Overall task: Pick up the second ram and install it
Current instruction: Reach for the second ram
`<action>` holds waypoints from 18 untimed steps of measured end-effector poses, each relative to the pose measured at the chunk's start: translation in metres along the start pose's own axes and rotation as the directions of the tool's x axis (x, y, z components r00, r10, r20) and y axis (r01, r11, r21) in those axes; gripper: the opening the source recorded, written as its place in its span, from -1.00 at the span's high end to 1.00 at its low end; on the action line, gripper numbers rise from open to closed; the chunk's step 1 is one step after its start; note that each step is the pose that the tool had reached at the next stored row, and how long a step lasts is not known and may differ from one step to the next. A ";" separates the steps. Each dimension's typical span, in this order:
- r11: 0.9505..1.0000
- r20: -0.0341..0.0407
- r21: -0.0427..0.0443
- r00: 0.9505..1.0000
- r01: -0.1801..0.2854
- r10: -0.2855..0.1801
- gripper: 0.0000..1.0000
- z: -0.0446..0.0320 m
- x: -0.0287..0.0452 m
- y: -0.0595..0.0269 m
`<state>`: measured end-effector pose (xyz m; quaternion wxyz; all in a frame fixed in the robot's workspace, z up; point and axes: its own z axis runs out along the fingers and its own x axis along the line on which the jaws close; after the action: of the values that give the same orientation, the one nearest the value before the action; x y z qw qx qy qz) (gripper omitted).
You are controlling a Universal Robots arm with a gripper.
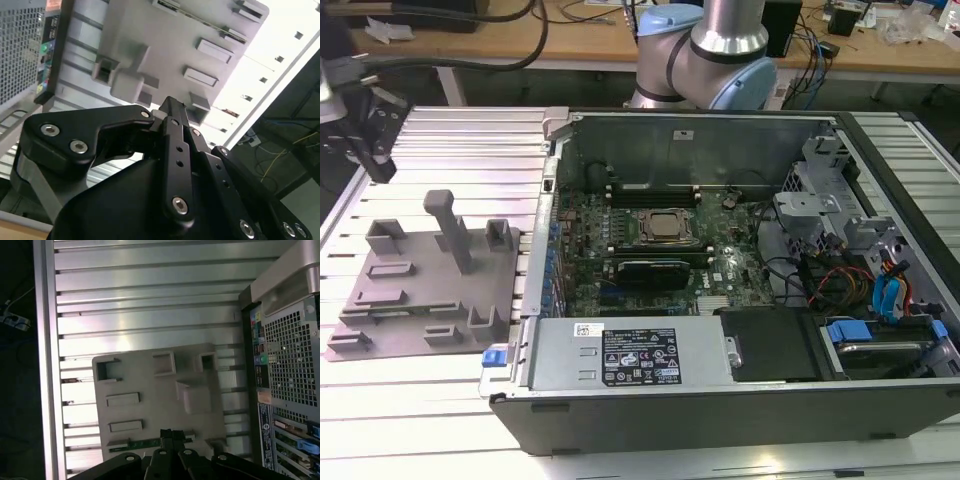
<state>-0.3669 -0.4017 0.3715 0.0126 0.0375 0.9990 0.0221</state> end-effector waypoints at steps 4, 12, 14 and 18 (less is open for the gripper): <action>1.000 0.000 0.000 1.000 0.000 0.000 0.84 0.0005 0.0183 -0.0068; 1.000 0.000 0.003 1.000 0.000 0.000 0.84 0.0014 0.0234 -0.0370; 1.000 0.000 0.005 1.000 0.000 0.000 0.84 0.0020 0.0215 -0.0370; 1.000 0.000 0.005 1.000 0.000 0.000 0.84 0.0021 0.0193 -0.0368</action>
<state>-0.3889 -0.4369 0.3672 0.0127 0.0374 0.9990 0.0196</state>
